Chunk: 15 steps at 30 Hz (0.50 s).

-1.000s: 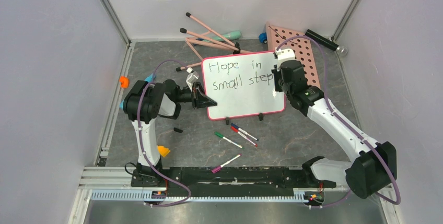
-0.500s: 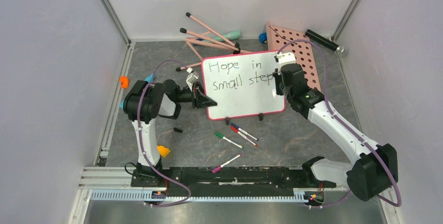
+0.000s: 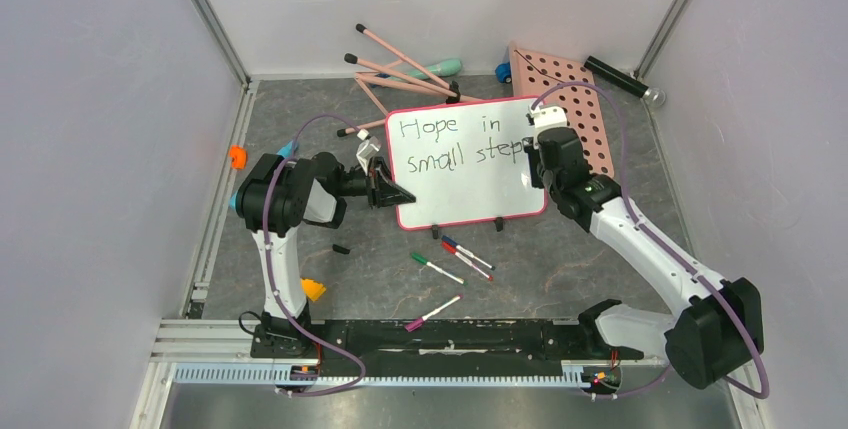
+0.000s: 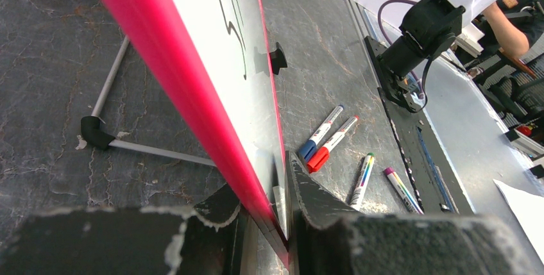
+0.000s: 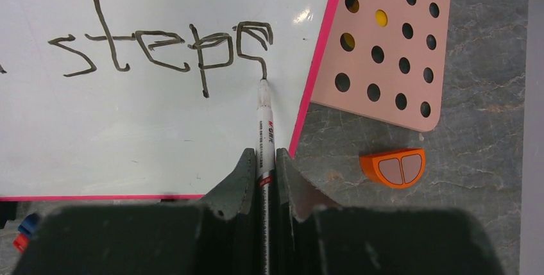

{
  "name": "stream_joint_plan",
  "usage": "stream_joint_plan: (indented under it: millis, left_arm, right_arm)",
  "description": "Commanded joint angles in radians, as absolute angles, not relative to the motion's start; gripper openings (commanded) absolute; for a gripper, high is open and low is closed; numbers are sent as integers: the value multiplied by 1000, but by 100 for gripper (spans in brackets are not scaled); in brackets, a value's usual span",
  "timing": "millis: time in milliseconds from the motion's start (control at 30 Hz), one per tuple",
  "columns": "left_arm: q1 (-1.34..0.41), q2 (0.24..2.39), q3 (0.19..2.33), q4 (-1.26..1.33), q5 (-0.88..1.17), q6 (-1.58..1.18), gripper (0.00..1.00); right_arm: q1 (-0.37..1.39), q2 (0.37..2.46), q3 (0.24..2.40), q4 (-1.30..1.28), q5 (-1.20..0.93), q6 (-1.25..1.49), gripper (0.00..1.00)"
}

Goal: Write a sentence on the whiteboard

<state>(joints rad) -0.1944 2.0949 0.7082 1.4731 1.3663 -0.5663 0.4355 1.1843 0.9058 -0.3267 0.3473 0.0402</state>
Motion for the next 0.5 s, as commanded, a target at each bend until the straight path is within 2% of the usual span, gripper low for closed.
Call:
stream_joint_plan:
  millis: [0, 233, 467]
  left_arm:
    - [-207, 2109, 715, 1557, 1426, -483, 16]
    - [-207, 2109, 716, 1557, 1425, -484, 16]
    - [-207, 2111, 718, 1557, 1425, -486, 17]
  right_arm:
    - [432, 1167, 890, -322, 309, 31, 0]
    - [432, 1142, 905, -290, 208, 44, 0]
    - [433, 1064, 874, -280, 258, 48, 0]
